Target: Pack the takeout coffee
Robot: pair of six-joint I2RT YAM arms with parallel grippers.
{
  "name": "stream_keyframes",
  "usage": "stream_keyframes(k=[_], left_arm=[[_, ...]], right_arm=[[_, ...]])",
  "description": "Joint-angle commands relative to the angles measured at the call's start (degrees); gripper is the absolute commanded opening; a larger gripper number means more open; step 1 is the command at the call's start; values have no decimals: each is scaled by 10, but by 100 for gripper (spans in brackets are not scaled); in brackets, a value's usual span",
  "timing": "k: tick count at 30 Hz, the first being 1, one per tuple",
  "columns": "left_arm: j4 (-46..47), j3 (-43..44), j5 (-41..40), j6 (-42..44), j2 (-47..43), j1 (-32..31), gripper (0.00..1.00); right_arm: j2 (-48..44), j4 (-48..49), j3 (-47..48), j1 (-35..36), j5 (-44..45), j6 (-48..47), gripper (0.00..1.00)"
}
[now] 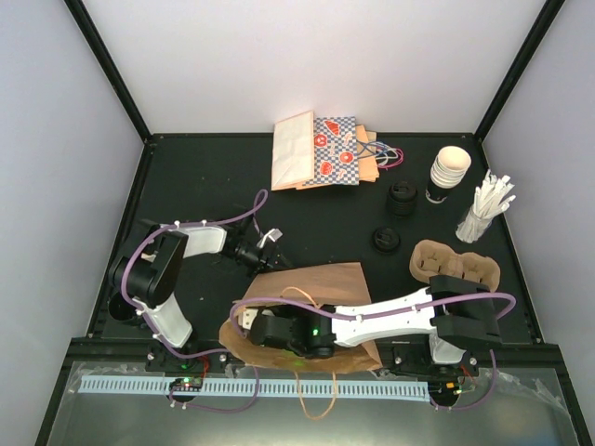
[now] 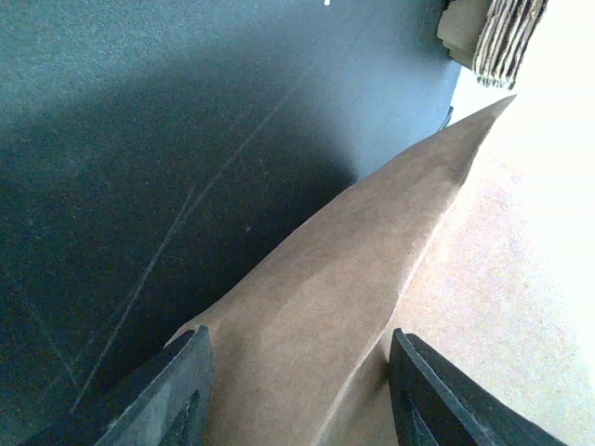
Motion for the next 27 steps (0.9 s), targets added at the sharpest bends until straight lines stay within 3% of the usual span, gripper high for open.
stream_keyframes(k=[1,6,10,21,27], left_arm=[[-54,11,64,-47,-54,-12,53],[-102,54,5,-49,-113,22,76],[-208,115,-78,-5,-167,57,97],[-364,227,-272,20,-421,84,99],[-404,266,-278,8,-537,84,95]], right_arm=[[48,-161,-46,-17,-134,52,44],[39,-148,-49,-18,-46,64,47],[31,-142,-46,-41,-11,67,50],[14,-184,41,-157,-184,72,49],[34,-195,64,-196,-235,115,48]])
